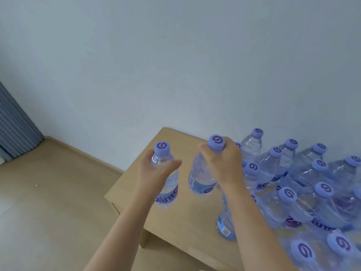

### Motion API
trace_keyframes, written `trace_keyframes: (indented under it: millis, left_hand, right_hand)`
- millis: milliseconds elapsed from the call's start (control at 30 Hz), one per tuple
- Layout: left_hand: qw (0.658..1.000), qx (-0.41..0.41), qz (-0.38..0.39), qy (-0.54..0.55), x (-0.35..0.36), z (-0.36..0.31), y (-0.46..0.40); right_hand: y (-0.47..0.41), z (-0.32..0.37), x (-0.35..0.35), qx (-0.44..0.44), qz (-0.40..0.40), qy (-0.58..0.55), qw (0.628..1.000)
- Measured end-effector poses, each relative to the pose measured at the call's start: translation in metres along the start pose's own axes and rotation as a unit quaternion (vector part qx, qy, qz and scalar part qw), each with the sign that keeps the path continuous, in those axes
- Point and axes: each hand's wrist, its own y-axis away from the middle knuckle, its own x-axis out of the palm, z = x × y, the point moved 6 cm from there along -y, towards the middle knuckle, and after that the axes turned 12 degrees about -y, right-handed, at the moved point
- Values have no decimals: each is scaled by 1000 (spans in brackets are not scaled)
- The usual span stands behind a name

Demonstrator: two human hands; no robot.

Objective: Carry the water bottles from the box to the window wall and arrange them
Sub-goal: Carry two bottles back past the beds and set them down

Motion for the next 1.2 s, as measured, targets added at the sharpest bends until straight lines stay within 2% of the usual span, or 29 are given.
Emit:
trace_keyframes:
  millis: [200,400,500,633,733,833,933,1033,1200]
  left_hand:
    - [999,4,46,-2,24,-12,-66]
    - [985,41,161,-41,61,-21,-127]
    - [976,31,208,-55,86,-18,-154]
    - [962,15,266,-55,120,-5,-180]
    - [949,17,307,-62,140,5,-188]
    - [935,21,347,-67,156,11,-189]
    - [922,31,381,-57,171,11,-183]
    - [915,27,400,-45,184,13,-174]
    - [916,33,396,-51,189,21,-156]
  right_hand:
    - [-69,-6,8,-12,-78,55,995]
    - [-117,-24,10,2,-143,120,982]
    - [-134,-36,6,16,-180,165,970]
    - [-152,-64,1,98,-178,272,941]
    - [-155,-82,-7,126,-187,292,929]
    - [-158,-97,-9,179,-152,311,921]
    - [-157,-104,-11,253,-121,342,897]
    - [-153,-101,-19,273,-148,361,879]
    - [-140,-92,-21,283,-139,355,880]
